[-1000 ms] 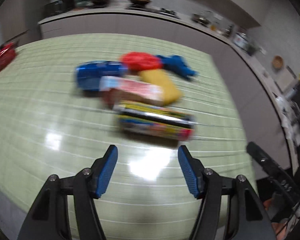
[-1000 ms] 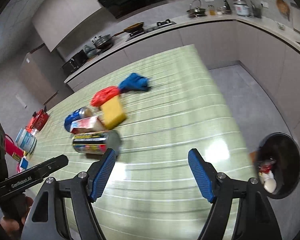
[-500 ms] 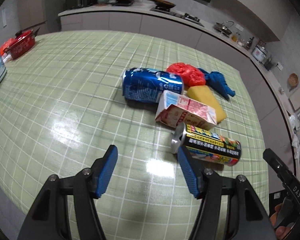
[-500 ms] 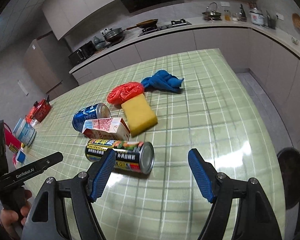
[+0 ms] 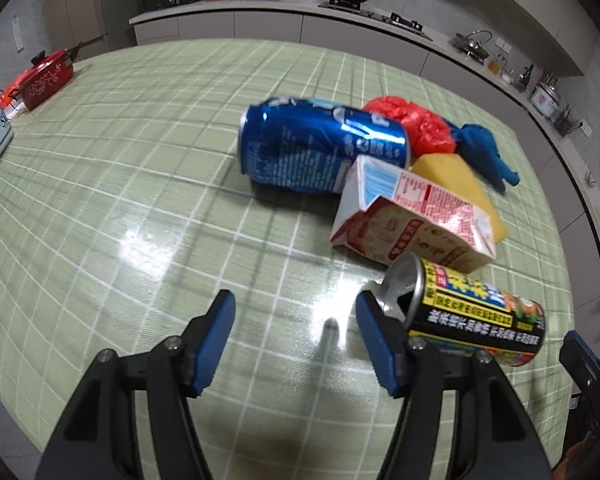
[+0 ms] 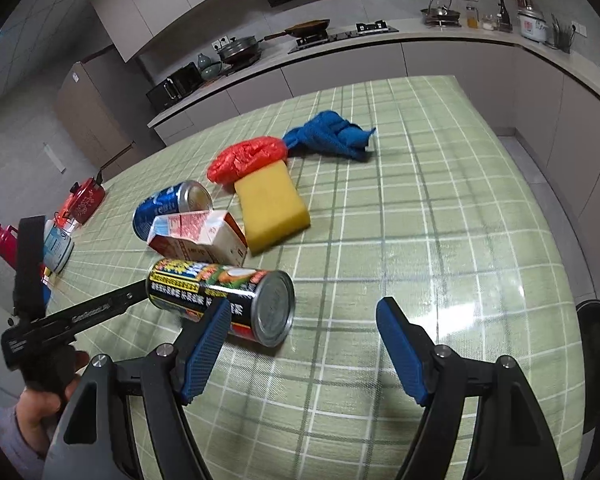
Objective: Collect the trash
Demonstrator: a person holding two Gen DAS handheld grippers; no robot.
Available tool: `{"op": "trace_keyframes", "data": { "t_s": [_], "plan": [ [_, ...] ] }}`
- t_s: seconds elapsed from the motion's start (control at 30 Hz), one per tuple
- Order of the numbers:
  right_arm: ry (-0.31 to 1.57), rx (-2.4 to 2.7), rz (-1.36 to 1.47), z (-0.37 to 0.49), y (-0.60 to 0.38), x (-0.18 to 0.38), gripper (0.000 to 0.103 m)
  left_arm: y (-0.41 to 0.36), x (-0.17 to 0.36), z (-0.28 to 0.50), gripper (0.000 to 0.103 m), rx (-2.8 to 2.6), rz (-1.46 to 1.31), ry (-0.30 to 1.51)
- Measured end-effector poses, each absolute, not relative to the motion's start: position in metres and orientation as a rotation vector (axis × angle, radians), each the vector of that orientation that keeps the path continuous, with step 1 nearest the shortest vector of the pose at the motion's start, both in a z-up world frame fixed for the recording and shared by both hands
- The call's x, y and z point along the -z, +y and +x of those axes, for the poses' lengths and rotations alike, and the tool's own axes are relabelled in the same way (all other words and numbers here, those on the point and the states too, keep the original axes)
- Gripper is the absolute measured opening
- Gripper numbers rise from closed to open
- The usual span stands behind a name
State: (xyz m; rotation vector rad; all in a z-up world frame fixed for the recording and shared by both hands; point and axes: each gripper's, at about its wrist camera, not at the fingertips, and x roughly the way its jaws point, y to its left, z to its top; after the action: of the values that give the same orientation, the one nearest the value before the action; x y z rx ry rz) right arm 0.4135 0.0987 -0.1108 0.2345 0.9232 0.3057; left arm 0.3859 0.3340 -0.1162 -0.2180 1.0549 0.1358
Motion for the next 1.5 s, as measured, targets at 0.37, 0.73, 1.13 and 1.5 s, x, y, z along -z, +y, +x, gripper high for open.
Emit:
{"op": "trace_keyframes", "data": {
  "t_s": [0.37, 0.73, 1.13, 1.5],
  "plan": [
    [0.947, -0.269, 0.254, 0.401, 0.083, 0.122, 0.077, 0.300, 0.106, 0.356, 0.064, 0.028, -0.193, 1.053],
    [0.911, -0.181, 0.288, 0.398, 0.048, 0.118, 0.077, 0.215, 0.106, 0.336, 0.064, 0.340, -0.144, 1.125],
    [0.896, -0.182, 0.306, 0.405, 0.037, 0.114, 0.077, 0.285, 0.084, 0.356, 0.064, 0.070, -0.194, 1.010],
    [0.893, -0.179, 0.322, 0.412, 0.031, 0.119, 0.077, 0.364, 0.110, 0.395, 0.064, -0.234, -0.284, 0.943]
  ]
}}
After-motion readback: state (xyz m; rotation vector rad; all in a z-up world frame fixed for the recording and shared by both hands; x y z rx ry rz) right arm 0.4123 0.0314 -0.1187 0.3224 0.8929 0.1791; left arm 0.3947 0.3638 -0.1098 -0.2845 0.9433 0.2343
